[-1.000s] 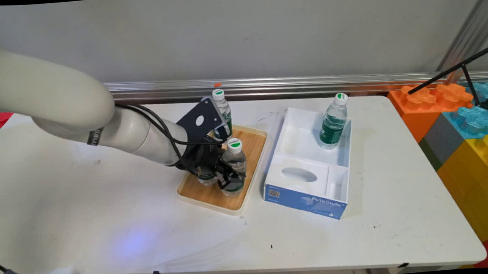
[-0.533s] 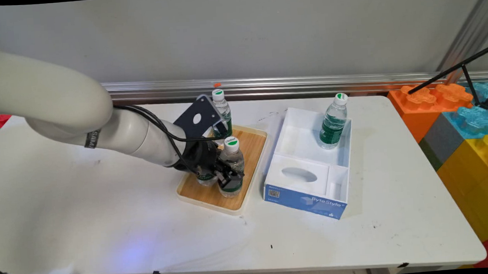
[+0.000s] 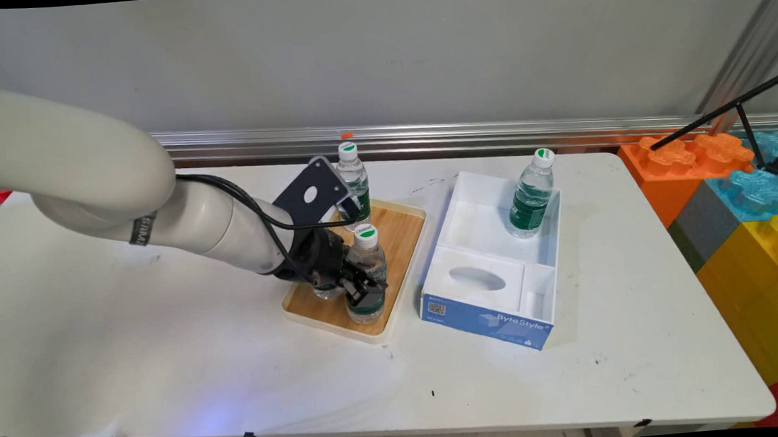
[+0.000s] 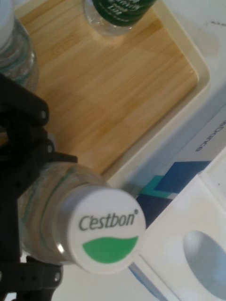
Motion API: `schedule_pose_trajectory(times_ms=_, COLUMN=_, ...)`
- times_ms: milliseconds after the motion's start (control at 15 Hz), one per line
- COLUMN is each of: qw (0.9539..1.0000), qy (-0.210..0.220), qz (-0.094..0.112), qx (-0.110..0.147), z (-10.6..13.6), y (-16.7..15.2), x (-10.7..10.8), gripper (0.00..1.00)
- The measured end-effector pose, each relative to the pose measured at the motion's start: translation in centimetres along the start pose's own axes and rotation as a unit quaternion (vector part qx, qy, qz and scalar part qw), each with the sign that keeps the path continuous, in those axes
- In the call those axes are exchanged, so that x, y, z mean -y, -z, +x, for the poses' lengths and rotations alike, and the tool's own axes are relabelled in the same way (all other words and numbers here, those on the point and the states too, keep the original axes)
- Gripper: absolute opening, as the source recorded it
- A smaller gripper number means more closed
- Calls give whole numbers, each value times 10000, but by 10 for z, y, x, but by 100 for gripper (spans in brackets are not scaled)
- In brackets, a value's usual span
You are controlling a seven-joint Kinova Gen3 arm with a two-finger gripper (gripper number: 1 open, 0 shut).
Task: Place the picked object on the tray
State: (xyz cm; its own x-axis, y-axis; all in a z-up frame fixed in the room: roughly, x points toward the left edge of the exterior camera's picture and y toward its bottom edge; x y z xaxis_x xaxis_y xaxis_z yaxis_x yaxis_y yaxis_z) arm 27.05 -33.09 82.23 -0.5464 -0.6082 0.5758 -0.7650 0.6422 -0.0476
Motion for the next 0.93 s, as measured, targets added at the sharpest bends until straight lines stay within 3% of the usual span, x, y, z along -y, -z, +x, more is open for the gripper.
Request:
schedule_pose_trajectory(times_ms=667, qw=9999, qy=97, qz=-35, qx=-31, z=-8, y=-8, x=-10, gripper=0)
schedule_pose_trajectory(times_ms=733, qw=9999, qy=91, qz=-37, qx=-43, z=-8, y=-8, x=-11, gripper=100)
schedule_pose_trajectory(times_ms=933, qw=10000, qy=59, qz=-49, qx=-55, z=-10, y=-9, x=-12, gripper=100)
